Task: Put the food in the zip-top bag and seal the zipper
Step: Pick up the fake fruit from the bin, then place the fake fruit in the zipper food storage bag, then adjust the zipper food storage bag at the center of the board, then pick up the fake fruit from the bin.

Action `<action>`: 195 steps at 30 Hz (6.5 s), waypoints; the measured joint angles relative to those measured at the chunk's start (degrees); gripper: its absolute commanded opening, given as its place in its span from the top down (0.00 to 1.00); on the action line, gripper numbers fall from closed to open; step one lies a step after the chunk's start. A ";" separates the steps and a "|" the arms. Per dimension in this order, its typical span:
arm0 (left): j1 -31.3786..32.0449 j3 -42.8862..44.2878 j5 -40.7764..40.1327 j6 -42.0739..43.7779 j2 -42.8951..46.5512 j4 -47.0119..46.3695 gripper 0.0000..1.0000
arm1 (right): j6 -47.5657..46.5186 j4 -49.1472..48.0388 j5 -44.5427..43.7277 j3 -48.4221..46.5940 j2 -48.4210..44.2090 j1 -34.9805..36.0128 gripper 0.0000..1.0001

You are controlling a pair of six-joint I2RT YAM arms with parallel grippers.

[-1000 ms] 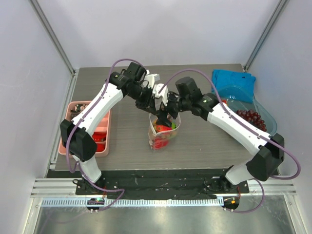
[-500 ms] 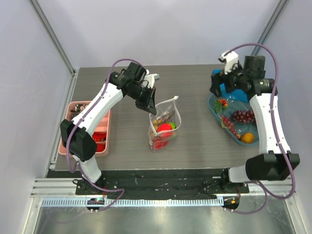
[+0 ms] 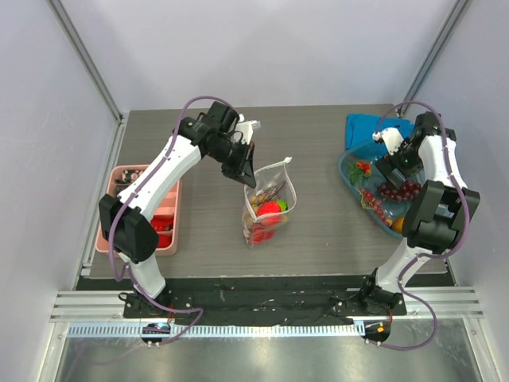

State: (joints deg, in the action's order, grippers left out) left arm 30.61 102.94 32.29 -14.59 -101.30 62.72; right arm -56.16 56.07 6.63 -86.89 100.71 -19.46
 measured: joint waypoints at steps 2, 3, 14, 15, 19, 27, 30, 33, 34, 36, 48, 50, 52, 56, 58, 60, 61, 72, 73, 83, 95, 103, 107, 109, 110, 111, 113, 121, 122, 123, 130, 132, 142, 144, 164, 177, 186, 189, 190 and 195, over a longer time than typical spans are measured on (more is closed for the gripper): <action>0.00 0.00 0.00 0.04 -0.07 0.02 1.00 | -3.28 -0.09 -1.05 -0.28 1.57 0.22 0.00; 0.00 0.00 0.00 0.04 -0.09 0.02 1.00 | -5.33 0.00 -1.60 -0.72 2.84 0.31 0.00; 0.00 0.00 -0.02 0.33 -0.44 0.13 1.00 | -18.08 -2.84 -8.70 2.58 10.93 1.64 0.18; 0.00 0.00 -0.02 0.37 -0.46 0.15 1.00 | -18.58 -3.02 -9.33 2.58 11.28 1.84 0.25; 0.00 0.00 -0.07 0.59 -0.50 0.15 1.00 | -19.19 -2.36 -9.94 2.01 11.82 2.21 0.53; -0.07 0.00 -0.07 1.33 -0.50 0.22 1.00 | -17.11 2.89 -4.00 -2.99 11.04 2.38 0.99; -0.07 0.00 -0.09 1.51 -0.50 0.22 1.00 | -15.96 5.42 -1.11 -4.55 9.01 2.51 0.99; -0.07 0.00 -0.09 1.55 -0.50 0.22 1.00 | -14.69 7.78 1.64 -6.27 5.57 2.56 0.99; -0.07 0.00 -0.09 1.55 -0.50 0.22 1.00 | -14.08 8.48 2.54 -7.02 4.42 2.56 0.99; -0.07 0.00 -0.11 1.55 -0.50 0.24 1.00 | -12.96 9.84 4.44 -8.74 2.10 2.56 0.99; -0.28 0.00 -0.11 1.49 -0.72 0.17 1.00 | -1.77 14.45 20.87 -24.11 -7.04 2.75 0.99; -0.28 0.00 -0.11 1.46 -0.87 0.15 1.00 | 1.29 15.26 24.74 -28.41 -7.43 3.32 0.99; -0.28 0.02 -0.11 1.44 -1.09 0.13 1.00 | 4.72 15.13 28.20 -32.20 -7.89 4.61 0.99; -0.31 0.20 -0.11 1.40 -1.36 0.17 1.00 | 12.85 12.68 33.88 -35.06 -10.75 10.69 0.99; -0.31 0.46 -0.09 1.36 -1.53 0.17 1.00 | 17.25 10.69 36.11 -34.99 -12.44 14.53 0.99; -0.31 0.81 -0.11 1.31 -1.73 0.20 1.00 | 22.10 7.61 38.29 -34.67 -14.08 17.99 0.99; -0.31 0.90 -0.11 1.31 -1.79 0.15 1.00 | 25.18 5.44 39.30 -34.12 -15.06 20.50 0.99; -0.33 1.09 -0.11 1.29 -1.81 0.26 1.00 | 49.18 -16.02 44.78 -25.27 -19.56 39.39 0.99; -0.33 1.09 -0.11 1.29 -1.81 0.26 1.00 | 49.53 -16.61 44.72 -24.17 -19.56 40.41 0.99; -0.33 1.18 -0.13 1.11 -1.81 0.33 1.00 | 35.76 -13.92 34.29 -9.29 -19.15 53.22 0.99; -0.74 1.42 -0.07 1.11 -1.81 0.94 1.00 | 5.77 -7.45 13.55 -2.12 -22.05 55.36 0.99; -0.74 2.54 -0.04 1.09 -1.81 1.05 1.00 | -3.43 -7.04 8.37 -1.07 -21.90 58.71 0.99; -0.74 2.62 0.46 1.11 -1.84 1.31 1.00 | -7.23 -6.01 7.08 0.90 -20.87 63.78 0.99; -0.74 2.64 0.48 1.16 -1.84 1.42 1.00 | -8.57 -4.96 6.49 1.75 -19.41 65.55 0.99; -0.76 2.64 0.52 1.18 -1.84 1.42 1.00 | -9.03 -4.33 6.05 2.01 -18.49 65.90 0.99; -0.87 2.64 0.52 1.22 -1.84 1.42 1.00 | -9.44 -3.87 5.66 2.21 -17.46 65.99 0.99; -1.16 2.64 0.68 1.29 -1.84 1.42 1.00 | -9.77 -3.56 4.48 2.71 -15.41 65.90 0.99; -1.66 2.64 2.03 1.36 -1.84 1.42 1.00 | -8.26 -4.90 -3.02 2.95 -11.56 66.16 0.66; -1.66 2.64 2.08 1.38 -1.84 1.40 1.00 | -7.74 -4.87 -4.39 2.75 -11.56 66.51 0.54; -1.66 2.64 2.10 1.38 -1.84 1.40 1.00 | -6.91 -4.76 -5.84 2.47 -11.56 67.01 0.46; -1.66 2.64 2.27 1.29 -1.84 1.33 1.00 | 2.01 -1.99 -8.15 -7.32 -12.07 69.55 0.28; -1.66 2.64 2.29 1.29 -1.84 1.33 1.00 | 5.46 -1.95 -8.07 -9.92 -13.64 69.53 0.27; -1.66 2.47 2.34 1.05 -1.81 0.98 0.98 | 26.60 -0.55 -4.22 -7.06 -21.88 60.78 0.25; -1.66 2.23 2.36 1.03 -1.81 0.90 0.96 | 30.23 0.20 -2.05 -6.38 -20.55 57.70 0.26; -0.81 6.21 2.05 2.51 1.64 7.23 1.00 | 49.35 6.45 39.04 -6.78 -15.23 42.25 0.99; -0.46 -0.22 -1.62 2.99 1.38 5.66 1.00 | 44.81 7.85 33.92 -6.67 -12.11 38.80 0.01; -0.46 -0.26 -1.88 2.54 1.27 3.34 1.00 | 28.35 17.09 30.97 -13.70 -10.05 9.81 0.03; -0.46 -0.48 -1.86 2.49 1.27 2.89 1.00 | 21.16 18.43 24.87 -10.69 -8.00 3.32 0.05; -0.46 -0.50 -1.86 2.43 1.27 2.73 1.00 | 18.82 19.06 22.69 -9.90 -6.97 1.49 0.08; -0.46 -0.52 -1.84 2.19 1.27 2.45 1.00 | 10.29 19.63 11.08 -8.11 -1.33 -5.62 0.12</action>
State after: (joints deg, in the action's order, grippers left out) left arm 30.15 102.41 30.46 -12.40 -100.03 65.17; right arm -45.87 75.70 17.72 -95.00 99.37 -25.08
